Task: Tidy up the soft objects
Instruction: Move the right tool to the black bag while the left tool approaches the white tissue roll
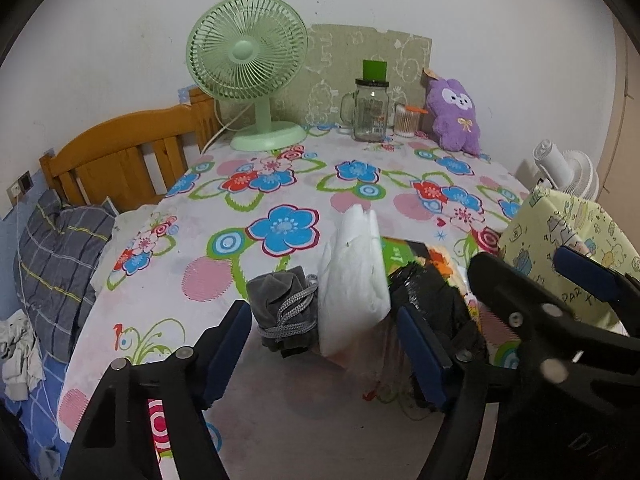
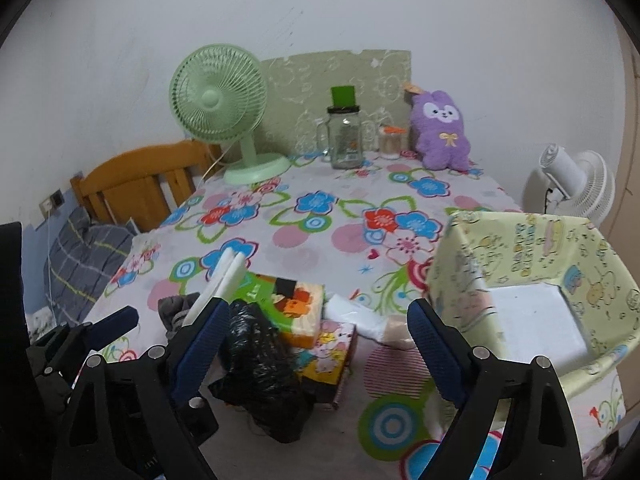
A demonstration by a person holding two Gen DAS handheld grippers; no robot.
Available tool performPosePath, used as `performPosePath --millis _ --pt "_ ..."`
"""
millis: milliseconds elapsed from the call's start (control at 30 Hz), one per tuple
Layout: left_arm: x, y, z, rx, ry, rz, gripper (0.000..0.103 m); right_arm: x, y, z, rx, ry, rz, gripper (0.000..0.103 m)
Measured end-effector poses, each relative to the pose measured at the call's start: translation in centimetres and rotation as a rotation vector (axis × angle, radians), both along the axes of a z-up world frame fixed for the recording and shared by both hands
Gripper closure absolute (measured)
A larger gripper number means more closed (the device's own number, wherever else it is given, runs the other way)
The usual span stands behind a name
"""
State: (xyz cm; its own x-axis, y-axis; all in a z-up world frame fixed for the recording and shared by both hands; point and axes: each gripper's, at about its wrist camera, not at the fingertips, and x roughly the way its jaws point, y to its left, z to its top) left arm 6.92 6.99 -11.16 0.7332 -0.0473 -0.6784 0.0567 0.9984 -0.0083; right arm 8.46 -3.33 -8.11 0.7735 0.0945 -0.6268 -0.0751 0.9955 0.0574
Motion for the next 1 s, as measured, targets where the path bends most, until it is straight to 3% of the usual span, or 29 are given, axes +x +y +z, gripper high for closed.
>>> performPosePath --millis 467,633,833,1000 --pt "1.3 -0.2 -1.9 0.004 0.042 -0.053 0.051 2.1 2.2 -2.9 0.009 0.121 0.043 0.021" --pt "1.3 -0.3 -2.0 0.008 0.039 -0.056 0.057 2.5 2.1 -3.4 0.039 0.140 0.031 0.036" --pt "1.3 -0.6 -2.2 -0.014 0.047 -0.076 0.082 2.8 2.1 -3.6 0.027 0.156 0.035 0.063" --pt "1.2 -0.8 -1.9 -0.002 0.047 -0.073 0.085 2.7 1.9 -3.5 0.026 0.160 0.036 0.070"
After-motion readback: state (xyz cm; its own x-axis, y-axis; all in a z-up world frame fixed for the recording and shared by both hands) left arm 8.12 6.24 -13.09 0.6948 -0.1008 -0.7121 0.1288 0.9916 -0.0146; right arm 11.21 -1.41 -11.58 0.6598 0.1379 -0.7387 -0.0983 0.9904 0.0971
